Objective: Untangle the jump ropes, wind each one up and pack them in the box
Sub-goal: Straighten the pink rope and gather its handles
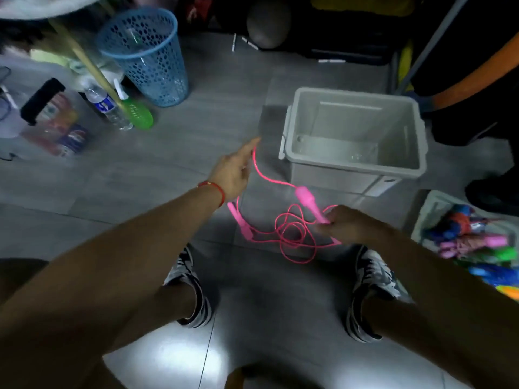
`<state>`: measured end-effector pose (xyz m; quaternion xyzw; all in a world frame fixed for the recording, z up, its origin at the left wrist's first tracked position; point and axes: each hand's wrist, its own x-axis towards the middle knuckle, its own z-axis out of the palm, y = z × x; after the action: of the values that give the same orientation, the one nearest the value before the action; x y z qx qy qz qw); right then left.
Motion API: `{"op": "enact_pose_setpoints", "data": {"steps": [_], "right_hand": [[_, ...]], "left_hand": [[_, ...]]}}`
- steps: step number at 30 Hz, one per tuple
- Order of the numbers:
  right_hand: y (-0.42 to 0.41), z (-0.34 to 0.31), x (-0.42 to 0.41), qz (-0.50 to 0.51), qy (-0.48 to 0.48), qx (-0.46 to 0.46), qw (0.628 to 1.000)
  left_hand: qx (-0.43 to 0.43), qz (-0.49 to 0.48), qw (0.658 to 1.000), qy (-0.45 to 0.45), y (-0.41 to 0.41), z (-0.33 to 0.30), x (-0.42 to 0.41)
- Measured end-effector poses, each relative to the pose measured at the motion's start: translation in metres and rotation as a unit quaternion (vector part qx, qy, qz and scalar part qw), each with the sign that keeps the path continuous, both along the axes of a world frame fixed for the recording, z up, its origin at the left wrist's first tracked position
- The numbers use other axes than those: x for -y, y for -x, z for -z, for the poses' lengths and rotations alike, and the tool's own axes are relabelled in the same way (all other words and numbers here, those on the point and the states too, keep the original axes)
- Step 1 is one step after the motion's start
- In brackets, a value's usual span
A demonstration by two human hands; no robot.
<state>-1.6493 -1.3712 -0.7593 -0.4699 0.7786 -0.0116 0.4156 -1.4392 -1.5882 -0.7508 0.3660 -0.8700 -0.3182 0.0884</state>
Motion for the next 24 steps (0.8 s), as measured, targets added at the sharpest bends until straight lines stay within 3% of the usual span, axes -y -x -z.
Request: {"op": "enact_pose_setpoints", "data": {"steps": [2,5,7,9,12,16,21,24], "right_hand": [[-0.012,0.041,-0.011,0.072,0.043,0.110,0.990],[-0.030,0.081,-0.022,0.242,0.100,0.268,0.927],[-0.041,0.093,-0.025,0.374,0.100,0.342,0.856],[-0.046,0.107,-0.032,0.416,0.110,0.361,0.827],[-0.046,0.126,-0.042,0.415,0.131,0.322,0.841],[-0.048,0.127,-0.044,0.434,0.101,0.315,0.838],[-0.062,0.127,-0.043,0.372,0.087,0.257,0.888],[-0.072,0.111,-0.037,0.305,0.099,0.213,0.923]], "left_hand": [[0.103,-0.028,0.993,-0.059,-0.012,0.044,-0.010],[0.236,-0.076,0.965,-0.092,-0.037,0.108,-0.023],[0.285,-0.003,0.955,-0.083,-0.050,0.140,-0.029],[0.301,0.097,0.948,-0.031,-0.058,0.172,-0.033],[0.298,0.165,0.940,0.025,-0.052,0.196,-0.038],[0.321,0.131,0.937,0.043,-0.041,0.210,-0.032],[0.387,-0.025,0.920,-0.057,-0.066,0.219,-0.055],[0.263,-0.146,0.936,-0.182,-0.059,0.182,-0.088]]}}
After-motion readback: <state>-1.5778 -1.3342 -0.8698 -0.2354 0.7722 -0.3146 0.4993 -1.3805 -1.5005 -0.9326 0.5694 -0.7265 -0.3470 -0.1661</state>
